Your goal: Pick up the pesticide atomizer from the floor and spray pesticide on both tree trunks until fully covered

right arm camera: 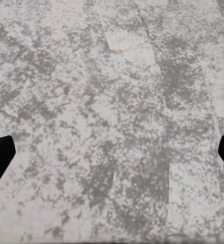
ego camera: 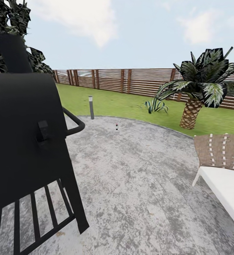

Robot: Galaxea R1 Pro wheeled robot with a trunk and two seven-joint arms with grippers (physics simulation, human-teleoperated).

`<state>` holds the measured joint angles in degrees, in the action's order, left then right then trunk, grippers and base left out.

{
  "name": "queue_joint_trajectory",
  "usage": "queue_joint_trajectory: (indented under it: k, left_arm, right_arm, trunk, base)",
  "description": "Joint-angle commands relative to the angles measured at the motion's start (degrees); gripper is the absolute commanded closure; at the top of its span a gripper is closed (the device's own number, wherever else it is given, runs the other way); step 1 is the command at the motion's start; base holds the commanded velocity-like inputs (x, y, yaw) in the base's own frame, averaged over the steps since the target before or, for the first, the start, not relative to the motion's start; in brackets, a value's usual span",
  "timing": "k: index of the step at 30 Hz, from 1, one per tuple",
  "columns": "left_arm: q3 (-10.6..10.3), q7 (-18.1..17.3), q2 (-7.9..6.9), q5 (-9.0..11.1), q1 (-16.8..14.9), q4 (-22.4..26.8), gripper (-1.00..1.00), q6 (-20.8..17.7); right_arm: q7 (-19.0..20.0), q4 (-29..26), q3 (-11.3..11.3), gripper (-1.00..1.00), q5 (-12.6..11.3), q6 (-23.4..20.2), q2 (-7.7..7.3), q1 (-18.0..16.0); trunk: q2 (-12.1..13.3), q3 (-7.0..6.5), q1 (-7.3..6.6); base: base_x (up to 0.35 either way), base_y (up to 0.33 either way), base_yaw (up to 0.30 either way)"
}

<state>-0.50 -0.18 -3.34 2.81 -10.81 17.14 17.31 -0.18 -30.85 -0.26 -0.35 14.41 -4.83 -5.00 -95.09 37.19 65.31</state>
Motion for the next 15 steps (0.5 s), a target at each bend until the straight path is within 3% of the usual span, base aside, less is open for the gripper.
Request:
queue_joint_trajectory:
  k: [1,15]
  left_arm:
    - [0.0,0.0,0.00,0.0,0.0,0.0,-1.00,0.0]
    - [0.3,0.0,-0.14,0.3,0.0,0.0,-1.00,0.0]
  right_arm:
    - [0.0,0.0,0.0,-1.00,0.0,0.0,0.00,0.0]
    - [0.0,0.0,0.0,-1.00,0.0,0.0,0.00,0.0]
  trunk:
    - [-0.4,0.27,0.23]
    - [-6.0,4.00,3.30]
  base:
    - [0.000,0.000,-0.156]
    - [0.000,0.000,-0.144]
